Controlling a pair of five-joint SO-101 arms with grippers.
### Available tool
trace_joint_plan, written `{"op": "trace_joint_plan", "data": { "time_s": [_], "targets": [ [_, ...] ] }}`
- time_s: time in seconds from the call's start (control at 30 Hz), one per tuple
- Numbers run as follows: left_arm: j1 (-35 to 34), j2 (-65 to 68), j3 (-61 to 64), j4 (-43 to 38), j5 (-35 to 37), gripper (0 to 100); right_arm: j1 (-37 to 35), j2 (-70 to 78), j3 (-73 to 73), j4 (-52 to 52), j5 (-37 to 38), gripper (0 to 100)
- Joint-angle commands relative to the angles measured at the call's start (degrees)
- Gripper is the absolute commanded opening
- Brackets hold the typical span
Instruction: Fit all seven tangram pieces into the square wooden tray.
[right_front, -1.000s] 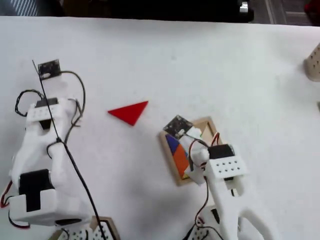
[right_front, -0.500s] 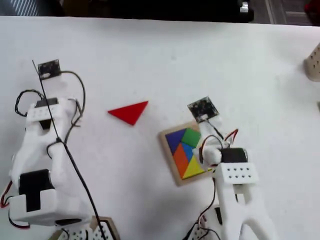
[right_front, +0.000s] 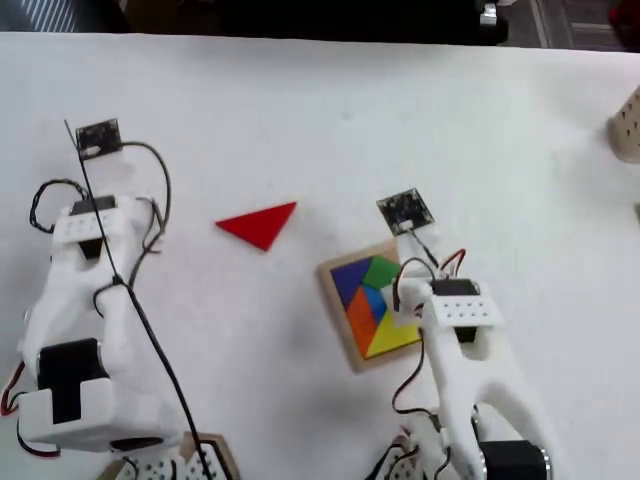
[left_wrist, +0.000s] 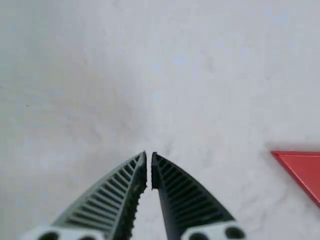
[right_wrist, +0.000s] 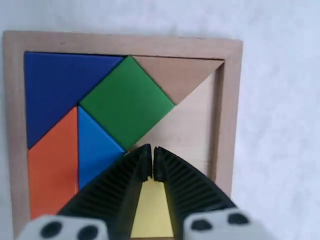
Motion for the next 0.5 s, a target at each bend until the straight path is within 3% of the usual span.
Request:
{"op": "trace_joint_plan", "data": {
  "time_s": [0.0, 0.47],
  "targets": [
    [0.40, -0.31, -1.58, -0.88, -0.44, 4, -0.13, -0.04, -2.64, 0.40, -0.26, 1.7],
    [0.40, -0.31, -1.58, -0.88, -0.44, 4, -1.19, -5.85, -2.90, 8.22, -0.79, 1.7]
  ]
}}
